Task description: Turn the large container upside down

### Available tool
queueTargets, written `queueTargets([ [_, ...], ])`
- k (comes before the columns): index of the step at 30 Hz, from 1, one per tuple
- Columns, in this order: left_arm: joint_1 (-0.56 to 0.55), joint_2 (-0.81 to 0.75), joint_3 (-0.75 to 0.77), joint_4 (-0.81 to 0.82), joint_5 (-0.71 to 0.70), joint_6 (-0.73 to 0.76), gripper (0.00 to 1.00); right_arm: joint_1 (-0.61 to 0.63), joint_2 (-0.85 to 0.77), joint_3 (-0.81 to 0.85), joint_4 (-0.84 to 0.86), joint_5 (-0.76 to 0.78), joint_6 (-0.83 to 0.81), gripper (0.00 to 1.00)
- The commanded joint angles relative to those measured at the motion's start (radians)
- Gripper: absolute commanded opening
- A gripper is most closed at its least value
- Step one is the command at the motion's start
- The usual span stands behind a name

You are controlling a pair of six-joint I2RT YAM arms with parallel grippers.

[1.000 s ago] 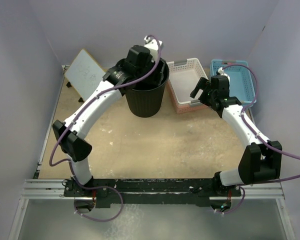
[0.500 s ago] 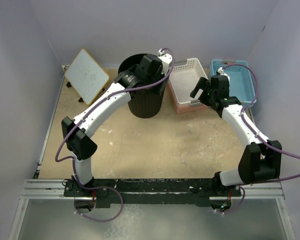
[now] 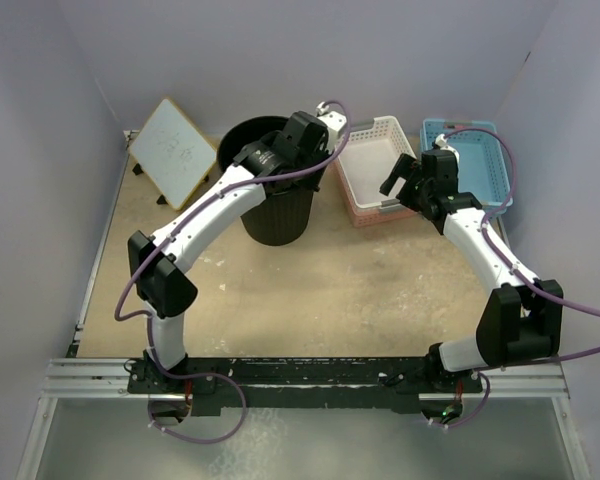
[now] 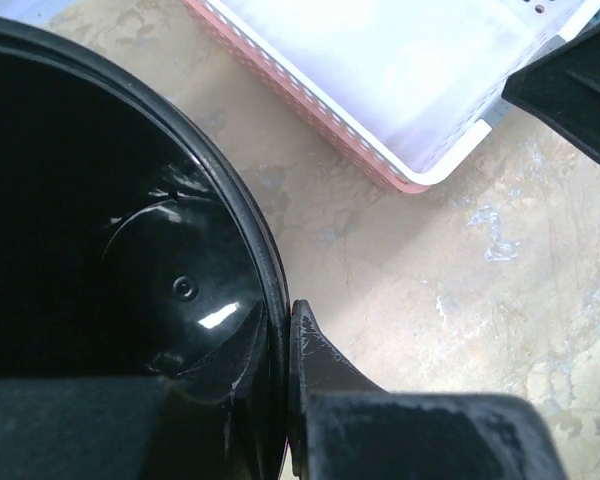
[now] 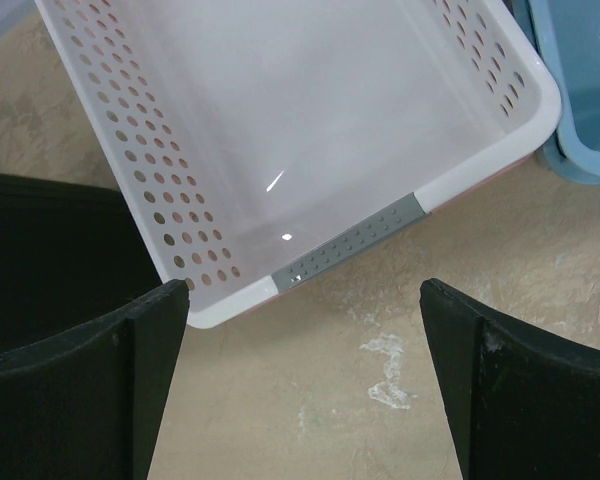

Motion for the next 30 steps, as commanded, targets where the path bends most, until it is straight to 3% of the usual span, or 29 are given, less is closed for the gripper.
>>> queueTargets([
  [1,-0.008,-0.020,0.043,-0.012,0.008,-0.031,0.00,0.003,-0.008,0.033,0.022,0.003,-0.001,1.00],
  [6,-0.006,-0.121,0.029,0.045,0.032,-0.107,0.00,0.003,-0.010,0.030,0.025,0.001,-0.001,1.00],
  [9,0.002,-0.220,-0.054,0.115,0.037,-0.177,0.00,0.003,-0.007,0.028,0.027,-0.001,0.000,1.00],
  [12,0.048,-0.344,-0.197,0.236,0.088,-0.277,0.00,0.003,-0.005,0.026,0.027,-0.008,0.001,1.00],
  [18,0.277,-0.641,-0.653,0.591,0.308,-0.577,0.00,0.003,0.006,0.035,0.034,-0.026,0.000,1.00],
  [30,0.370,-0.763,-1.011,0.805,0.347,-0.784,0.00,0.003,-0.042,0.036,0.039,-0.063,-0.014,1.00],
])
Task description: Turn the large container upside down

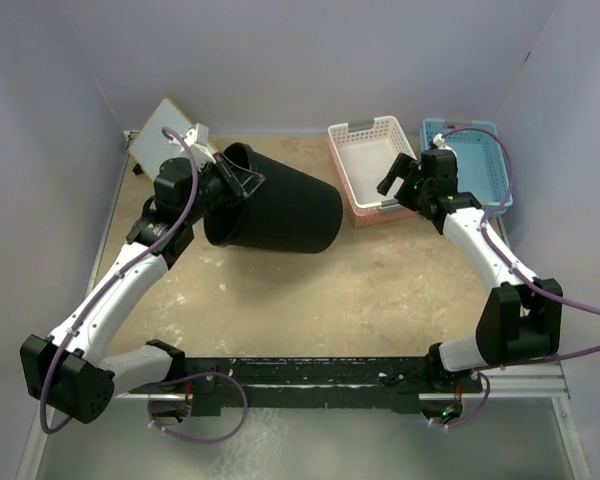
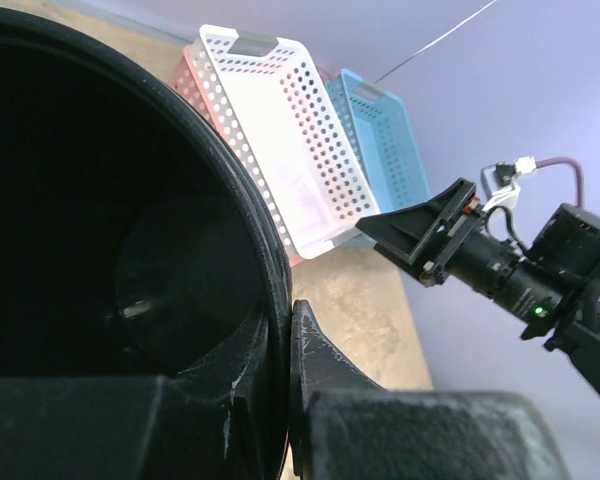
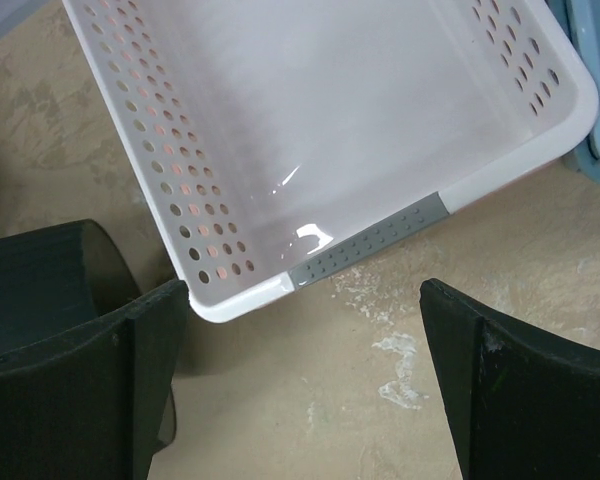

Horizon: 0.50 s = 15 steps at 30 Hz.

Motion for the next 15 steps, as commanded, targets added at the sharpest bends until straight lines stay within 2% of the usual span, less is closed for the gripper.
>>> queueTargets([
  [1,0.051,-0.014,-0.109,0.151,0.080,-0.124,0.00,0.003,-0.056,0.033,0.025,-0.018,-0.015,1.00],
  [5,0.091,-0.009,-0.162,0.114,0.089,-0.113,0.00,0.003,-0.081,0.019,0.021,-0.018,-0.020,1.00],
  [6,0.094,-0.009,-0.164,0.079,0.075,-0.091,0.03,0.003,-0.086,0.015,0.021,-0.022,-0.022,1.00],
  [9,0.095,-0.006,-0.167,-0.040,0.020,-0.018,0.21,0.003,-0.096,0.008,0.034,-0.054,-0.042,1.00],
  [11,0.096,-0.001,-0.168,-0.094,-0.004,0.026,0.36,0.003,-0.099,0.003,0.051,-0.099,-0.053,1.00],
  [13,0.095,0.013,-0.165,-0.137,-0.011,0.080,0.57,0.004,-0.100,-0.008,0.082,-0.167,-0.058,1.00],
  [15,0.094,0.025,-0.148,-0.182,-0.022,0.121,0.68,0.008,-0.102,-0.026,0.127,-0.240,-0.056,1.00],
])
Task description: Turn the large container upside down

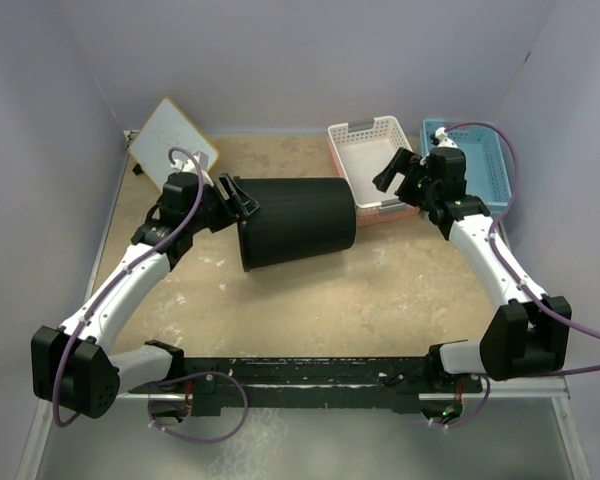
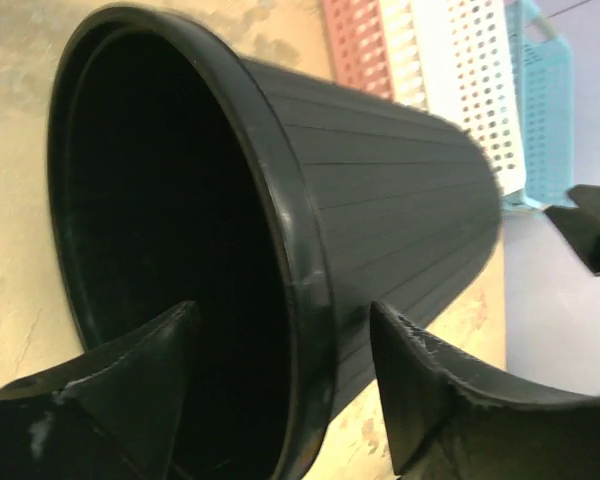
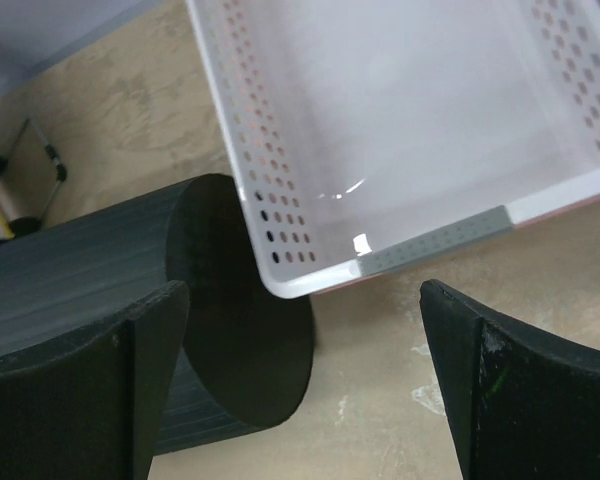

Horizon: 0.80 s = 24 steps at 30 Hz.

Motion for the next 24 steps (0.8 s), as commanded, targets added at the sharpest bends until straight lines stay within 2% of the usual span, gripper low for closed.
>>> queueTargets([
  [1,-0.001,0.022,0.032,-0.125,-0.048,0.144,0.70,0.014,-0.021,-0.031,0.124,-0.180,-0.029,1.00],
  [7,-0.001,0.003,0.116,-0.241,-0.126,0.219,0.72,0.082,0.017,-0.045,0.213,-0.367,-0.071,1.00],
  [11,-0.003,-0.028,0.130,-0.268,-0.130,0.232,0.72,0.102,0.054,-0.038,0.222,-0.423,-0.083,1.00],
  [19,-0.044,-0.049,0.170,-0.316,-0.215,0.302,0.72,0.114,0.147,-0.060,0.297,-0.524,0.042,0.99],
  [22,-0.047,-0.015,0.226,-0.384,-0.222,0.313,0.65,0.120,0.152,-0.067,0.307,-0.529,0.064,0.99],
  [24,-0.053,-0.015,0.234,-0.388,-0.225,0.301,0.66,0.123,0.152,-0.072,0.308,-0.525,0.076,0.99],
])
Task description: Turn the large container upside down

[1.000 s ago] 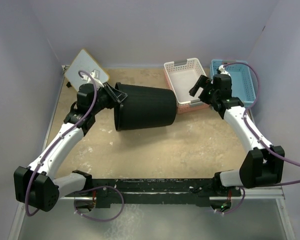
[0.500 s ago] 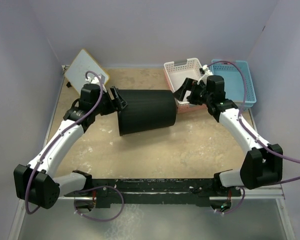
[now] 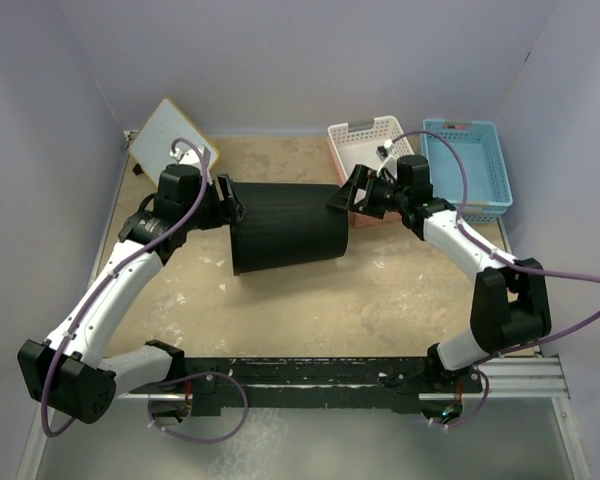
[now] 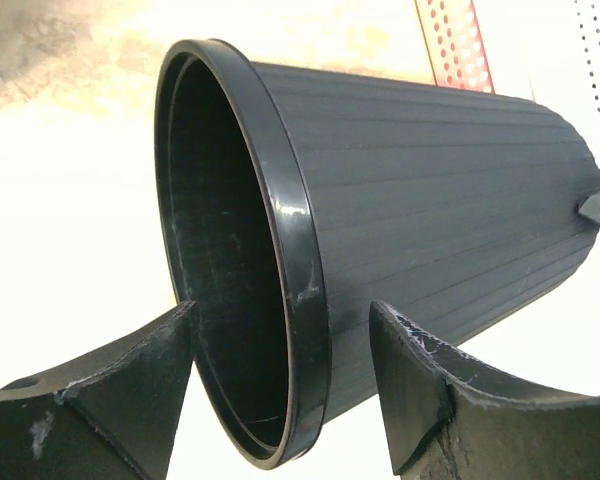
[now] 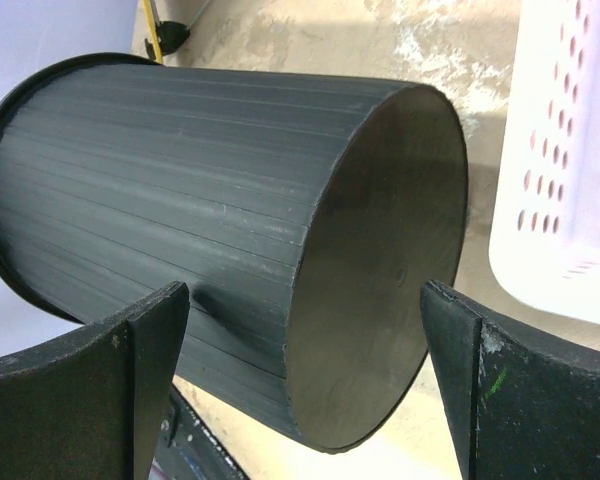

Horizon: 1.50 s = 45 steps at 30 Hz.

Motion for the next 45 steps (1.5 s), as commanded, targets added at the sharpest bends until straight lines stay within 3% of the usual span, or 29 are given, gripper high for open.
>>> queueTargets([
  [1,-0.012,0.001,0.064,-0.033,-0.049,0.019,0.65,0.012,-0.014,-0.006,0.063,-0.046,0.051,0.99],
  [4,-0.022,-0.011,0.063,-0.021,-0.057,0.003,0.67,0.013,-0.012,-0.010,0.063,-0.040,0.062,0.98],
  [6,-0.029,-0.013,0.070,-0.030,-0.072,0.000,0.62,0.015,-0.009,-0.011,0.061,-0.036,0.066,0.98],
  [13,-0.031,0.000,0.080,-0.049,-0.083,0.006,0.30,0.015,0.005,-0.002,0.053,-0.034,0.066,0.98],
  [18,-0.031,0.011,0.083,-0.055,-0.085,0.012,0.17,0.015,0.001,0.000,0.049,-0.029,0.066,0.97],
  [22,-0.031,0.020,0.080,-0.054,-0.084,0.011,0.05,0.015,-0.006,0.002,0.067,-0.064,0.069,0.87],
  [25,-0.032,0.024,0.074,-0.049,-0.082,0.008,0.03,0.015,-0.003,0.000,0.090,-0.102,0.086,0.78],
  [33,-0.032,0.032,0.041,-0.032,-0.087,0.005,0.00,0.023,-0.040,0.000,0.139,-0.165,0.137,0.36],
  [36,-0.031,0.029,0.038,-0.014,-0.075,-0.006,0.00,0.028,-0.063,0.013,0.146,-0.189,0.145,0.25],
  [40,-0.031,0.027,0.045,0.001,-0.068,-0.008,0.00,0.040,-0.091,0.048,0.154,-0.224,0.153,0.16],
  [45,-0.031,0.025,0.034,0.032,-0.059,-0.018,0.00,0.063,-0.116,0.094,0.182,-0.255,0.164,0.15],
])
